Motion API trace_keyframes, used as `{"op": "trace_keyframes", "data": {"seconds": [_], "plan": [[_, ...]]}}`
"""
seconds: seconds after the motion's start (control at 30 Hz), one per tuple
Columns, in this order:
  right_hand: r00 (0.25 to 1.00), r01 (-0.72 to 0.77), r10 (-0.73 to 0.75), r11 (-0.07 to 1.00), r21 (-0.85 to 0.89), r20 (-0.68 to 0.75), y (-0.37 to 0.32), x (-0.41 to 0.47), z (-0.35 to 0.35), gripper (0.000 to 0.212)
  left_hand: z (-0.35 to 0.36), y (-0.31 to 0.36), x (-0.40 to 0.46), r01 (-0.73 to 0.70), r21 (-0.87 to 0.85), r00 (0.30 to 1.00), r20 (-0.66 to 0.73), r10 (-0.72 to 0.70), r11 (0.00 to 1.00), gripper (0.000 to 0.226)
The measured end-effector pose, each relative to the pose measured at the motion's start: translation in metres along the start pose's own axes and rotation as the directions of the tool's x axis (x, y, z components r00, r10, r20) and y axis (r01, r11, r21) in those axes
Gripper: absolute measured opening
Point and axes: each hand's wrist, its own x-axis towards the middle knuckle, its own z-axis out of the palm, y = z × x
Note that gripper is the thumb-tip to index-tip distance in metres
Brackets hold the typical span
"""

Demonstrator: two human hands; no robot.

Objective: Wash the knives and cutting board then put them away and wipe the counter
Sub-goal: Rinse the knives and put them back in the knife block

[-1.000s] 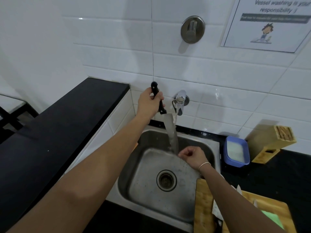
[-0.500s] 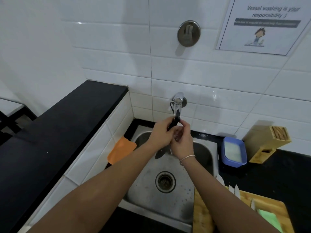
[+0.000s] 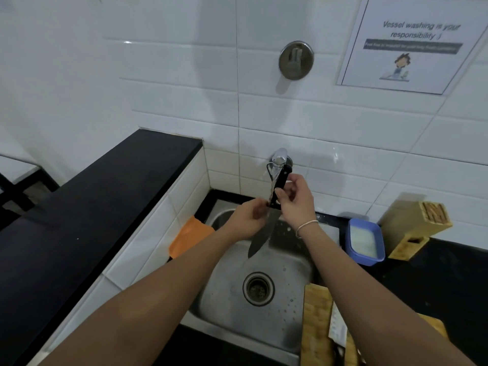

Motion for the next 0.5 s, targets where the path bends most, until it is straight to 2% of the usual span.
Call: {"op": "trace_keyframes", "data": {"seconds": [0.13,0.23,0.37,0.5], "plan": [[0.998,0.004,-0.007,0.999,0.043,0.069,0.001,0.003,-0.005,0.038,0.002,-0.021,-0.003,0.045,0.104,0.997,0.065,-0.052,0.994,0.015],[0.999,-0.040,0.038,0.989,0.144,0.018,0.003,0.004,-0.013,0.035,0.001,-0.033,-0.005,0.029,0.148,0.991,0.122,-0.048,0.989,0.007],[0.970,-0.159,0.209,0.933,0.324,-0.126,0.017,0.010,-0.030,0.025,0.001,-0.036,-0.005,0.077,0.188,0.992,0.079,-0.093,0.979,0.025],[0.944,-0.245,0.310,0.888,0.388,-0.112,0.028,0.009,-0.032,0.025,0.004,-0.022,0.004,-0.029,0.216,0.997,0.071,0.014,0.976,0.043]]}}
